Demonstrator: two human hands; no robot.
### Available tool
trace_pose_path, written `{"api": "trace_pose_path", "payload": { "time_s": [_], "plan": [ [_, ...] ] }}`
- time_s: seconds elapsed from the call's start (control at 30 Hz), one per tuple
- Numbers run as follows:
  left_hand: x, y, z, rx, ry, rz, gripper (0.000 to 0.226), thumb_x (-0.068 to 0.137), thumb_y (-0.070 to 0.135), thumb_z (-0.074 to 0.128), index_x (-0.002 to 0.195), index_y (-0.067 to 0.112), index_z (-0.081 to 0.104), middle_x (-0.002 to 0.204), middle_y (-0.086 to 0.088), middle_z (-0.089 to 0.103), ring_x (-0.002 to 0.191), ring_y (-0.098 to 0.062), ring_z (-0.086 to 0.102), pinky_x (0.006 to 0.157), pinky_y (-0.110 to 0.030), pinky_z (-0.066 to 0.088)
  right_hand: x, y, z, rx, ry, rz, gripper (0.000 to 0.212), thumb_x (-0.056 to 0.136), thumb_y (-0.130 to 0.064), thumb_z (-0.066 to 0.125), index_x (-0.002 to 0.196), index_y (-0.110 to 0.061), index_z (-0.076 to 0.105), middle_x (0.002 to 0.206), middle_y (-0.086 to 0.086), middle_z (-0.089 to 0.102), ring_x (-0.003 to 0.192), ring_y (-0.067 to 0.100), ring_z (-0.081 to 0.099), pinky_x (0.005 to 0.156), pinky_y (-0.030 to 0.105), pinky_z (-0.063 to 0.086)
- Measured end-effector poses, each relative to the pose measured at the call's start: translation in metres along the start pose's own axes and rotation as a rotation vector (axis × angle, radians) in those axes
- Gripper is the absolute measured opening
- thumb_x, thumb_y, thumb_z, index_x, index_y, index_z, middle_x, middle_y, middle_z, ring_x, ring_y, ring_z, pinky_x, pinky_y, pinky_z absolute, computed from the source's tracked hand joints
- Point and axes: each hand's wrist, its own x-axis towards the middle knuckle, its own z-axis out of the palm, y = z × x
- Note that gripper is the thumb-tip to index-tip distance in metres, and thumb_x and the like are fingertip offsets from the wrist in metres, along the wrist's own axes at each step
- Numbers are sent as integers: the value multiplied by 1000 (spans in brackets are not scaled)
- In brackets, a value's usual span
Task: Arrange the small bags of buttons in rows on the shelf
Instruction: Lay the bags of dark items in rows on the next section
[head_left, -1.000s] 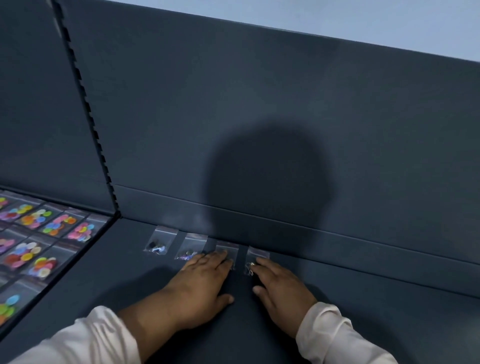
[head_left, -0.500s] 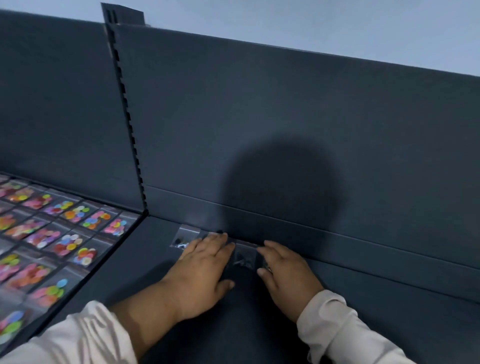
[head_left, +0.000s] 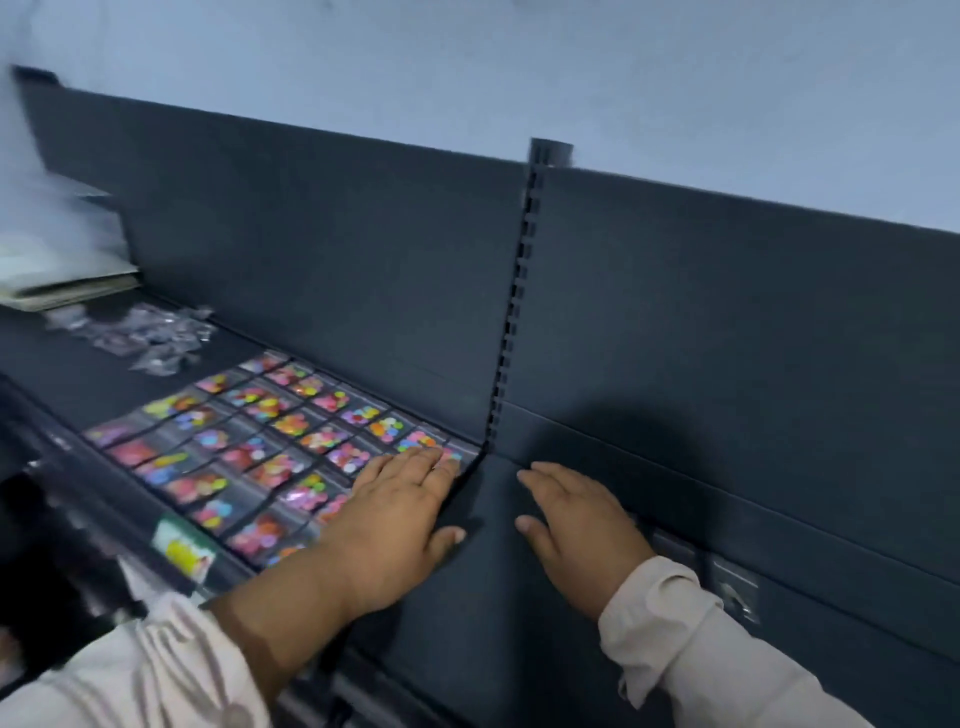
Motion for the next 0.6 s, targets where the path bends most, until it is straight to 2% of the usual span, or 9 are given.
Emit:
{"api": "trace_pose_path", "payload": {
  "time_s": [0.1, 0.17, 0.43, 0.6],
  "plan": [
    [-29, -57, -19, 21, 25, -78, 74, 88, 58, 34, 151, 25, 12, 158, 2, 14, 145, -15, 12, 117, -34, 5, 26, -60, 1, -1, 3, -90, 50, 96, -37, 37, 143, -23, 28, 151, -4, 28, 139, 14, 25, 116, 27, 16],
    [-47, -93, -30, 20, 34, -122, 72, 92, 53, 40, 151, 25, 11, 158, 3, 13, 145, -15, 12, 118, -35, 6, 40, -98, 3, -3, 5, -133, 49, 97, -36, 39, 142, -22, 29, 149, -4, 30, 138, 14, 27, 115, 27, 18],
    [-119, -228, -75, 79, 97, -225, 70, 92, 55, 41, 150, 24, 17, 155, 2, 23, 142, -16, 21, 115, -34, 15, 107, -241, 23, -8, 37, -273, 45, 95, -35, 37, 139, -22, 36, 143, -4, 39, 131, 18, 37, 110, 31, 28],
    [-143, -287, -95, 56, 107, -292, 69, 92, 55, 42, 149, 24, 18, 155, 3, 24, 143, -15, 20, 115, -33, 13, 142, -306, 31, 35, 34, -326, 43, 95, -30, 40, 136, -18, 40, 138, 0, 46, 127, 19, 42, 107, 34, 34]
  ]
}}
